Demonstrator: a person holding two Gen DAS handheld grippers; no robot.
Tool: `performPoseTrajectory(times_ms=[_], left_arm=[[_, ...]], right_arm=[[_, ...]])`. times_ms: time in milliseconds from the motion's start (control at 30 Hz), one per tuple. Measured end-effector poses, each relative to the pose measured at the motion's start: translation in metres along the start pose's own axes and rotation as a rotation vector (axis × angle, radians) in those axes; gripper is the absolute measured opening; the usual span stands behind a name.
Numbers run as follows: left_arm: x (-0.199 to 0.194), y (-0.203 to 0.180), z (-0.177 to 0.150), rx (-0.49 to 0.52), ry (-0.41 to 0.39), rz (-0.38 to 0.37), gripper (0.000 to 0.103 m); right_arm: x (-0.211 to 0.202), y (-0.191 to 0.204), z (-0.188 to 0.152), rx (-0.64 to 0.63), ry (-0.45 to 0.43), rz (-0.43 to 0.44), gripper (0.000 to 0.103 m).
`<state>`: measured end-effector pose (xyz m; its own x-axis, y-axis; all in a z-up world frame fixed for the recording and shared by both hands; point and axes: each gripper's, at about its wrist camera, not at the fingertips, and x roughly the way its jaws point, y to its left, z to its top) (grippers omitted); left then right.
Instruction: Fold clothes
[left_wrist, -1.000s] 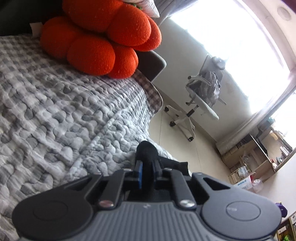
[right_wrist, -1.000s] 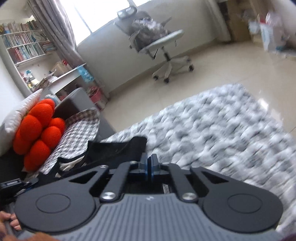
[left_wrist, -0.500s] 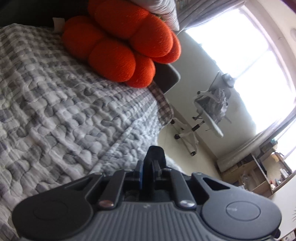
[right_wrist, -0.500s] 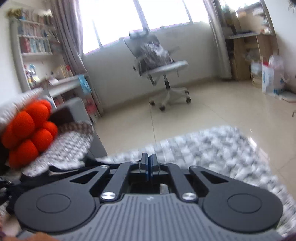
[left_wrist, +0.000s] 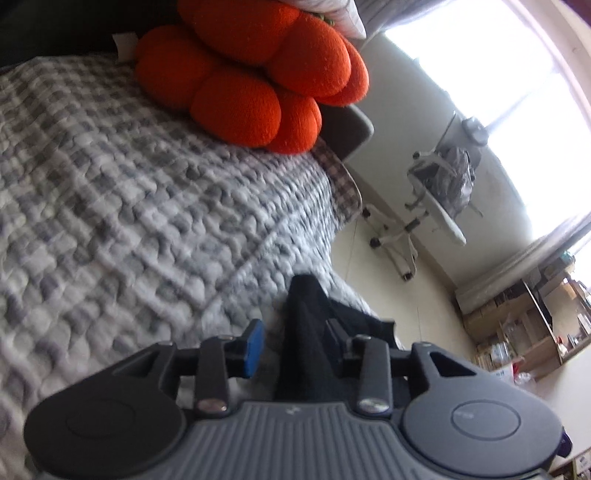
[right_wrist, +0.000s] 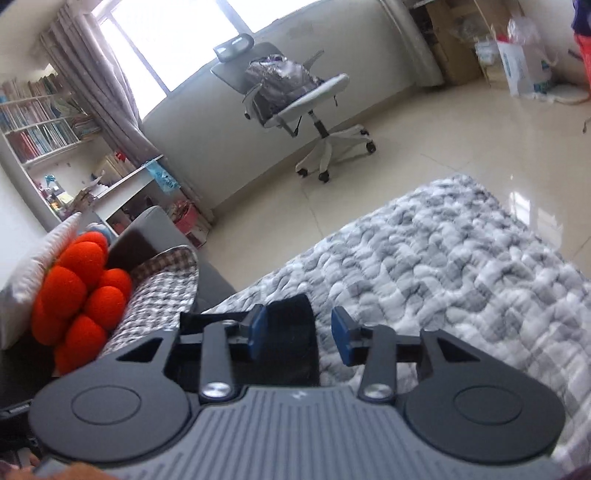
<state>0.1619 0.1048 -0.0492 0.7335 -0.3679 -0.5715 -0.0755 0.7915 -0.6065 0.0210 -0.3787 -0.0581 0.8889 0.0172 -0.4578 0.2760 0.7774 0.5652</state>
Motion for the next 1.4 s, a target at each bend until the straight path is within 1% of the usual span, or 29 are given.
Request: performPoseTrajectory(times_ms=[100, 200, 267, 333, 367, 400, 433, 467, 500, 600, 700, 767, 833, 900, 933, 1000, 1033, 1067, 1133, 1167, 1200, 1267, 1333, 1400], left_arm=[[-0.009, -0.006, -0.01, 0.026, 0.026, 0.032, 0.042], [-0.013, -0.01, -0.018, 0.05, 0.049, 0.052, 0.042], [-0.015, -0.012, -0.025, 0.073, 0.058, 0.059, 0.042], [-0.016, -0.013, -0.031, 0.098, 0.059, 0.063, 0.039], [-0.015, -0.013, -0.033, 0.111, 0.058, 0.069, 0.03], [-0.015, -0.014, -0.035, 0.126, 0.052, 0.079, 0.026], [-0.015, -0.015, -0.036, 0.142, 0.039, 0.084, 0.022], [-0.016, -0.015, -0.037, 0.148, 0.027, 0.083, 0.014], [-0.017, -0.014, -0.037, 0.149, 0.017, 0.08, 0.013], [-0.023, -0.01, -0.035, 0.127, -0.019, 0.081, 0.011], [-0.026, -0.002, -0.031, 0.091, -0.043, 0.075, 0.011], [-0.024, 0.004, -0.029, 0.071, -0.029, 0.062, 0.011], [-0.021, 0.007, -0.029, 0.074, -0.007, 0.066, 0.012], [-0.017, 0.01, -0.029, 0.082, 0.016, 0.073, 0.015], [-0.017, 0.011, -0.029, 0.084, 0.022, 0.08, 0.016], [-0.02, 0.012, -0.026, 0.083, 0.027, 0.096, 0.031], [-0.022, 0.013, -0.025, 0.08, 0.021, 0.103, 0.032], [-0.026, 0.013, -0.024, 0.078, 0.003, 0.107, 0.033], [-0.034, 0.01, -0.022, 0.088, -0.052, 0.11, 0.031], [-0.038, 0.007, -0.021, 0.1, -0.08, 0.102, 0.031], [-0.04, 0.004, -0.022, 0.113, -0.095, 0.083, 0.031], [-0.041, -0.003, -0.024, 0.146, -0.106, 0.038, 0.031], [-0.038, -0.011, -0.028, 0.192, -0.097, -0.005, 0.031], [-0.03, -0.021, -0.035, 0.255, -0.072, -0.029, 0.031]], right_arm=[[-0.004, 0.001, -0.002, 0.006, 0.032, 0.014, 0.043], [-0.006, 0.003, -0.006, -0.006, 0.059, 0.015, 0.043], [-0.006, 0.003, -0.008, -0.005, 0.073, 0.022, 0.043], [-0.005, 0.003, -0.01, 0.007, 0.081, 0.037, 0.043], [-0.003, 0.002, -0.011, 0.018, 0.083, 0.051, 0.043], [-0.002, 0.001, -0.012, 0.027, 0.087, 0.069, 0.041], [0.0, 0.002, -0.014, 0.029, 0.089, 0.085, 0.034], [0.0, 0.004, -0.014, 0.025, 0.088, 0.094, 0.021], [0.0, 0.007, -0.015, 0.021, 0.087, 0.102, 0.019], [-0.01, 0.014, -0.006, 0.019, 0.062, 0.112, 0.016], [-0.023, 0.026, 0.002, -0.006, 0.061, 0.119, 0.015], [-0.026, 0.034, 0.004, -0.041, 0.091, 0.085, 0.014], [-0.023, 0.035, 0.001, -0.068, 0.125, 0.054, 0.014], [-0.02, 0.034, -0.002, -0.093, 0.158, 0.025, 0.014], [-0.019, 0.034, -0.004, -0.106, 0.174, 0.011, 0.014], [-0.016, 0.034, -0.007, -0.131, 0.207, -0.018, 0.017], [-0.014, 0.034, -0.009, -0.144, 0.223, -0.033, 0.02], [-0.016, 0.034, -0.009, -0.152, 0.214, -0.035, 0.021], [-0.022, 0.039, -0.007, -0.177, 0.162, -0.037, 0.028], [-0.025, 0.042, -0.006, -0.191, 0.136, -0.038, 0.039], [-0.024, 0.046, -0.008, -0.214, 0.126, -0.036, 0.044], [-0.018, 0.055, -0.015, -0.267, 0.121, -0.029, 0.044], [-0.013, 0.064, -0.022, -0.321, 0.116, -0.022, 0.044], [-0.007, 0.073, -0.029, -0.375, 0.111, -0.016, 0.044]])
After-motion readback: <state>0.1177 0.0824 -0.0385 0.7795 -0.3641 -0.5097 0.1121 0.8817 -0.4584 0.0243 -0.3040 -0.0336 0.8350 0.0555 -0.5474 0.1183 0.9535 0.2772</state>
